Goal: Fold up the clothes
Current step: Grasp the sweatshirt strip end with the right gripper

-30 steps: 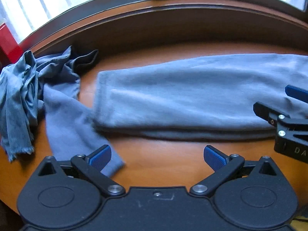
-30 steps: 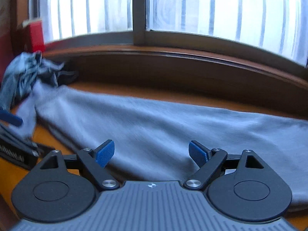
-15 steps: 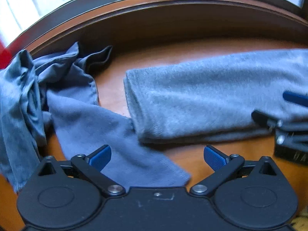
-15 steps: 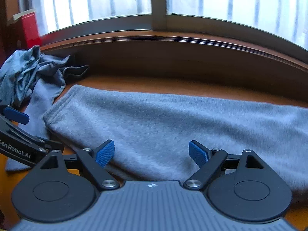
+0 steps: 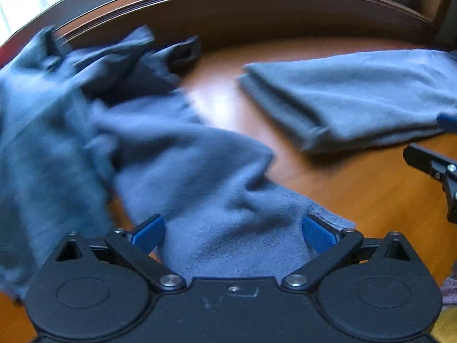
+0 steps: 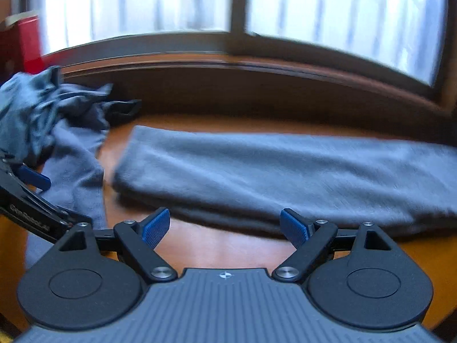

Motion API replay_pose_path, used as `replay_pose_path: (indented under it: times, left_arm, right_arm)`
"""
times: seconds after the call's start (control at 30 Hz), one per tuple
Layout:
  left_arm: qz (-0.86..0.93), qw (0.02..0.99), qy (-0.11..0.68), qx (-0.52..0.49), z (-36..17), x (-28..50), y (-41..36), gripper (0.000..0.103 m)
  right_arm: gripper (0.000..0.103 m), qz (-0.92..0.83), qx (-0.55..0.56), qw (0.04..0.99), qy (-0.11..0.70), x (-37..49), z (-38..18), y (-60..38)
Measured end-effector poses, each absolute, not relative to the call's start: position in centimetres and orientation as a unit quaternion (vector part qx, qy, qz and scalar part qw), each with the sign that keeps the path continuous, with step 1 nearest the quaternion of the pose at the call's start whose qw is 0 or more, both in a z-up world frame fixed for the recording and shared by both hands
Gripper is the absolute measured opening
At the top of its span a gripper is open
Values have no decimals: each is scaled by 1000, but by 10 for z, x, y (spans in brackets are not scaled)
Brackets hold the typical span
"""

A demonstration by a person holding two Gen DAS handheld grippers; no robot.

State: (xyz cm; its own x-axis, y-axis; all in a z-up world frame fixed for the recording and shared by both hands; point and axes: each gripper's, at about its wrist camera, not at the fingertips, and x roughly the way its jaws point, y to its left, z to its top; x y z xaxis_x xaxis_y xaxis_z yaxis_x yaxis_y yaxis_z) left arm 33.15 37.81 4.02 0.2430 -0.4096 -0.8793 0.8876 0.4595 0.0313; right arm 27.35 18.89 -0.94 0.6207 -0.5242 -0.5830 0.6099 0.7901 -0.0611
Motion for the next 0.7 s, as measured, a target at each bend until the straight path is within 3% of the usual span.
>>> replay_pose_path:
  times: [0.13,0.23,0.27,0.3,0.33,0.53,0.6,0.7]
  left_arm:
    - [-419,739,439,291,46,342,396,103]
    - [-408,748,437,289,50,339,401,103]
    - [-409,750,436,284,52,337,402,103]
    - [-413,750,435,279,54,334,403,103]
    - [-418,751,431,275,56,332,404,103]
    - [-443,758,400,262,69,328,393,103]
    - [-444,759,396,264,68,330,386,103]
    - [-442,755,400,271,64,335,374,103]
  right_arm:
    - [81,-241,16,924,297,306,-14,199]
    - [68,-188,-15,935,299,333,-19,207]
    - [57,-180,-11,934,307,342,-22,210]
    - [42,-174,5,933,315,347,-24,207]
    - [36,-167,24,931,323,350,-26,202]
    - [30,-150,205,919,302,338,-38,159]
    - [19,-143,264,909,290,331,-41,146]
    - [11,-137,365,884,258,320,-43,128]
